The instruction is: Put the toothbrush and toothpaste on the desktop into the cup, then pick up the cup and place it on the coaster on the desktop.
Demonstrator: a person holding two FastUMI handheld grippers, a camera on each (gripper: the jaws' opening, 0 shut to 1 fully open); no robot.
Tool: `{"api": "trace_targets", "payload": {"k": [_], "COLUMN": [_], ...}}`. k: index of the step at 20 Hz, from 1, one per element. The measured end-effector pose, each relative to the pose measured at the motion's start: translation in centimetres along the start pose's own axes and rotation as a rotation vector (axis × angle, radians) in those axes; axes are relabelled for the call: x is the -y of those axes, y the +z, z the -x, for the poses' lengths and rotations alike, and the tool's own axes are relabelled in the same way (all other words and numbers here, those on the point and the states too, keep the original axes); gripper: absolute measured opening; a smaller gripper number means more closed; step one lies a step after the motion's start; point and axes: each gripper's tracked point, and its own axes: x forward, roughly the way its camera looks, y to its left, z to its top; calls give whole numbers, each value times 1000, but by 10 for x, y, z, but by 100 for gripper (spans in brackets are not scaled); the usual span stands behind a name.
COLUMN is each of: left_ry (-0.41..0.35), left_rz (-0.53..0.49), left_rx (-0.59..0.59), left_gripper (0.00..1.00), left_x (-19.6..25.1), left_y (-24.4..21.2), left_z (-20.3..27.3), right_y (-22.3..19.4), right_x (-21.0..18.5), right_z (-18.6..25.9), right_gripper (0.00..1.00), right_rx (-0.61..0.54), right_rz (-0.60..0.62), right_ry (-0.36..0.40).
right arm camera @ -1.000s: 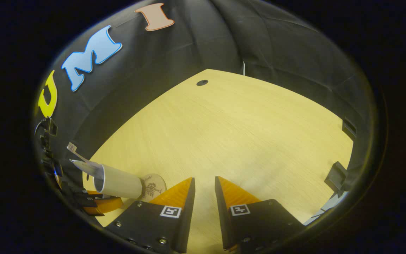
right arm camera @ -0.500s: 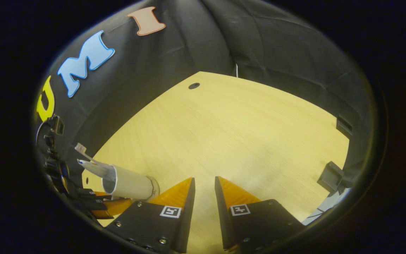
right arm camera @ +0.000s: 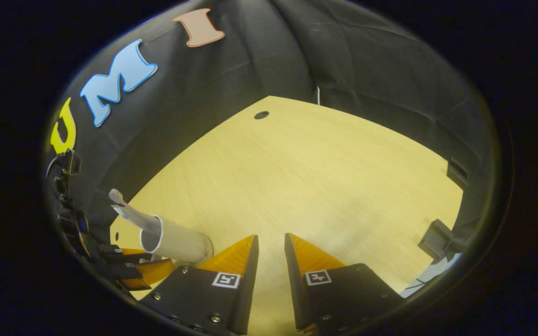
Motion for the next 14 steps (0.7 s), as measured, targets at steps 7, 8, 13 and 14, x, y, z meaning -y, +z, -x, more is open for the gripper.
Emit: {"api": "trace_targets", "payload": {"k": [7,8,13,14], "left_ry": [93,115,218,241], "left_rz": [49,61,150,168], "left_rx": [197,229,403,441], "left_gripper": [48,47,47,47], "left_x": [-5,-8,-32,-38], "left_y": [18,23,41,43], "left_z": [82,96,171,182], "right_y": [31,33,40,43], "right_x": [-66,-77,-122,-131], "right_z": [22,25,57,66], "right_gripper": [36,36,36,36], "right_rx": [65,71,113,127], "right_rz": [156,179,297,319], "right_ry": [131,154,250,270]}}
